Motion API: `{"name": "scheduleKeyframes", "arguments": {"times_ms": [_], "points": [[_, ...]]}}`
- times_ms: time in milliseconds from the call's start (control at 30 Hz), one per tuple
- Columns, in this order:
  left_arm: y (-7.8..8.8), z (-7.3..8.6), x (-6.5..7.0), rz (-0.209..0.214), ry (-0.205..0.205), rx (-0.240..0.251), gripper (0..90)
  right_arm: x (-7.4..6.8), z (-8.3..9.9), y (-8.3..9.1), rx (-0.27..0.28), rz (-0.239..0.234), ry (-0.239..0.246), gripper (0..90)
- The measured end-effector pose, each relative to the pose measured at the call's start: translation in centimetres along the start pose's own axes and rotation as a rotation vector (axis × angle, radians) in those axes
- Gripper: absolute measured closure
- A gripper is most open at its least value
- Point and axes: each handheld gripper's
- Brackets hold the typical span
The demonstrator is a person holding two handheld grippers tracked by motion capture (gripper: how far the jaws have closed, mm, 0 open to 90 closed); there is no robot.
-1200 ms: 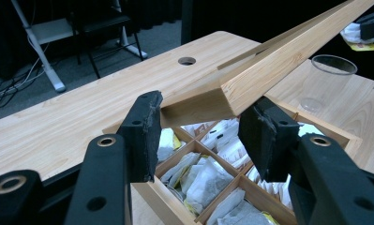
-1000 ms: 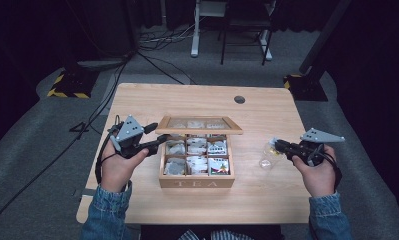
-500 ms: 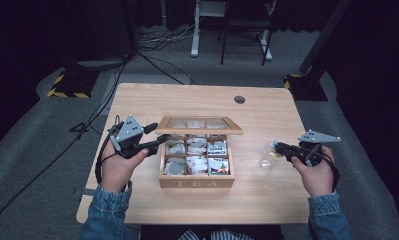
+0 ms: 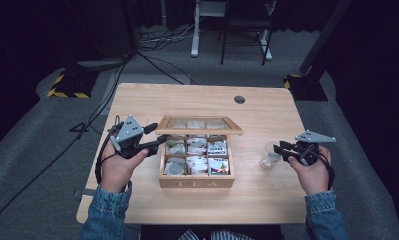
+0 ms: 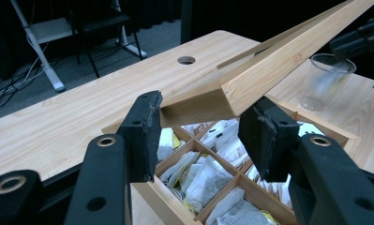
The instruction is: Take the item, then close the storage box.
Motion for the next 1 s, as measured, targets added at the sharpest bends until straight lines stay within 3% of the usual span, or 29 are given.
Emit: {"name": "scheduleKeyframes", "arguments": {"times_ms": [400,1000], "points": [[0.0,0.0,0.0,-0.001,-0.005,-0.004,49.7,0.8,0.1,1.0,0.026,0.060,-0.007,52.8],[0.0,-0.2,0.0,-0.003,-0.009,-0.008,49.8,3.1,2.5,2.6,0.008,0.104,-0.092,50.6]]}}
Point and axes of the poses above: each handheld gripper's, and its own axes: y roughly backward along the jaws, z roughly out of its underside, x roughly to its right, and after that the axes turned 14 degrees about y, right-handed
